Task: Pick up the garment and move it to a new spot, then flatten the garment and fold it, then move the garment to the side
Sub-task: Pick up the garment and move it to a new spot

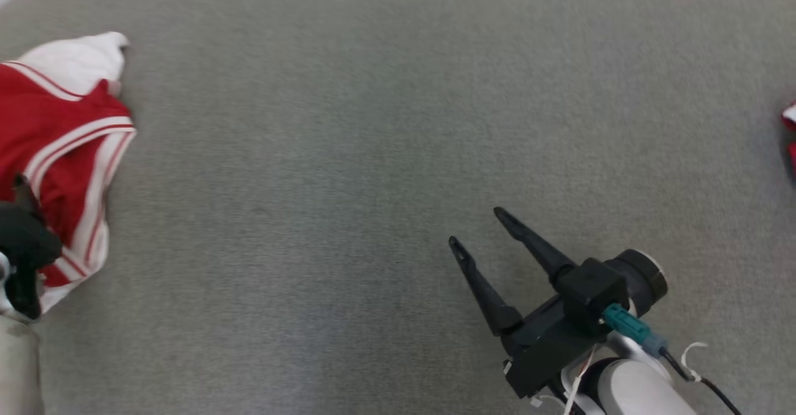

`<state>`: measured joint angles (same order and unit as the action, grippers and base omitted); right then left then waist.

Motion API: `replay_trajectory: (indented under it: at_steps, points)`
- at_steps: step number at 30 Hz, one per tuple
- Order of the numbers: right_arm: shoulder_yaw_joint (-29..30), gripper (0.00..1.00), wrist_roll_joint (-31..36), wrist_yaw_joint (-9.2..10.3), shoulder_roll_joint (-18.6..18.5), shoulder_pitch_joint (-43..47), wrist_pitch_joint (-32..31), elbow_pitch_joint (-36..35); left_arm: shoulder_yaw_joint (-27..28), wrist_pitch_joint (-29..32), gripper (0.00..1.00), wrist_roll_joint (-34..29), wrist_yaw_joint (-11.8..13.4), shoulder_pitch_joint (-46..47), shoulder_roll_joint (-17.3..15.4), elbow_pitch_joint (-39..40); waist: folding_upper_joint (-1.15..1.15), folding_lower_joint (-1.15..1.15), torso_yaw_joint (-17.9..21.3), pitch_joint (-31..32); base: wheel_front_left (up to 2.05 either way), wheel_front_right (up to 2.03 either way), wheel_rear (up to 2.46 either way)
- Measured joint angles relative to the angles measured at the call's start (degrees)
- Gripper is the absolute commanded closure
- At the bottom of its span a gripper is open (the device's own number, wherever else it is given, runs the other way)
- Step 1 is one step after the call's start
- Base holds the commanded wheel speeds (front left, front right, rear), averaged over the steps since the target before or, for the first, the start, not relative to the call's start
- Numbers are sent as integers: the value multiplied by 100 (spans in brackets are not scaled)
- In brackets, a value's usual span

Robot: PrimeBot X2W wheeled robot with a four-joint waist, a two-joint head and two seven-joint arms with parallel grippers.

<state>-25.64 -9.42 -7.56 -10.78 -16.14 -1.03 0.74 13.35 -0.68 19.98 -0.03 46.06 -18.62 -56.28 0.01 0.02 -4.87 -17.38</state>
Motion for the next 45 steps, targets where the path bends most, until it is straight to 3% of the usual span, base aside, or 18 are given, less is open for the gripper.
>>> replay_trajectory:
  at_steps: [8, 9, 10, 21, 26, 32, 39, 45]
  points:
    - [207, 0, 29, 0, -81, 26, -46, -165, 43, 471, 0, 69, 356, 274, -165, -627, 0, 0, 435, -508, 0, 0, 0]
    - [218, 0, 32, 0, -71, 40, -46, -164, 59, 470, 73, 76, 368, 291, -197, -669, 0, -1, 483, -532, 0, 0, 0]
    - [236, 0, 33, 0, -67, 70, -45, -158, 54, 467, 100, 80, 379, 288, -205, -709, -1, -2, 523, -547, 0, 0, 0]
    - [294, 0, -99, 0, 146, 294, 236, 270, -247, 428, 100, -36, 19, 111, -367, -635, -1, -1, 549, -76, 0, 0, 0]
    - [290, 0, -188, 0, 325, 382, 445, 627, -452, 398, 100, -162, -259, 165, -592, -42, -1, -2, 503, 396, 0, 0, 0]
    - [192, 0, -325, 0, 512, 378, 716, 1058, -771, 511, 100, -263, -509, 288, -589, 1013, -2, -2, 521, 1001, 0, 0, 0]
    - [232, 0, -413, 0, 623, 455, 872, 1337, -1131, 866, 100, -83, -606, 369, -104, 2570, -2, -3, 680, 1634, 0, 0, 0]
    - [392, 0, -367, 0, 637, 470, 918, 1377, -1337, 1063, 100, 182, -579, 282, 481, 3695, -2, -3, 1055, 1872, 0, 0, 0]
